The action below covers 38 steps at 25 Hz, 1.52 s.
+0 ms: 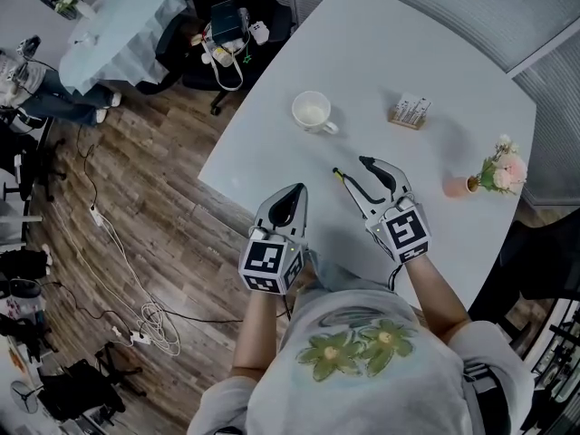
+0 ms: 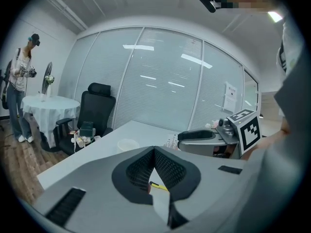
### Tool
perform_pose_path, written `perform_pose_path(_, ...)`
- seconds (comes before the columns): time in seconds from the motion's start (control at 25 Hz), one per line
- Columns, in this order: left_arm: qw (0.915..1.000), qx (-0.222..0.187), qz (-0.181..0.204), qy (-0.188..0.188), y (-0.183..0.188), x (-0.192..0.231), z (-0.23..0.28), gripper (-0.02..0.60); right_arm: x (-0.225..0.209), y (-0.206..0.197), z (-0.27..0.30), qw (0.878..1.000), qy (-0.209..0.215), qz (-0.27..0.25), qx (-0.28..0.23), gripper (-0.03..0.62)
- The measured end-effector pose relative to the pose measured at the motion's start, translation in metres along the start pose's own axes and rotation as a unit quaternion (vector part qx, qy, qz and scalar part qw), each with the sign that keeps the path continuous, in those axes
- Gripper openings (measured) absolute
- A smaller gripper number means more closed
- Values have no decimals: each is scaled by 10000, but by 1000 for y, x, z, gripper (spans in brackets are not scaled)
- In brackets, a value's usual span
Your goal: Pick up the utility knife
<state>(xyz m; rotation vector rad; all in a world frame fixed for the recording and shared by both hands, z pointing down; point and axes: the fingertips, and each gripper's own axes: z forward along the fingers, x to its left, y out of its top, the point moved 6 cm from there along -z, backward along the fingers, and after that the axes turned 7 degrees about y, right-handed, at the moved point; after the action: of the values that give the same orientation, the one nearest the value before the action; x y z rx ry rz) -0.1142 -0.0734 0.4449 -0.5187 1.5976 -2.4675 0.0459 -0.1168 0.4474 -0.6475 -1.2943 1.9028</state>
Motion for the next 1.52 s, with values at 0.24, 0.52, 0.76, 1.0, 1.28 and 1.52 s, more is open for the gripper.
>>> perform_pose_path(0.24, 9999, 115, -58, 14, -7, 2, 6, 2, 0, -19, 8, 9996, 106, 92, 257, 184)
perform_pose_path(0.52, 9996, 242, -117, 38, -14, 10, 12, 0, -3, -38, 23, 9981, 206, 171, 555, 184)
perform_pose_path(0.76, 9993, 336, -133, 68, -23, 14, 18, 0, -3, -60, 32, 9963, 289, 248, 774, 184)
perform_pose_path(1.0, 9990, 381, -234, 43, -28, 15, 24, 2, -3, -83, 42, 9935, 364, 206, 1059, 184)
perform_pose_path(1.28, 9985, 493, -227, 6, -34, 13, 29, 0, -3, -108, 52, 9892, 448, 238, 1375, 184)
perform_pose_path(1.52, 9980, 573, -259, 9, -38, 14, 32, 1, -6, -129, 60, 9851, 493, 301, 1622, 184)
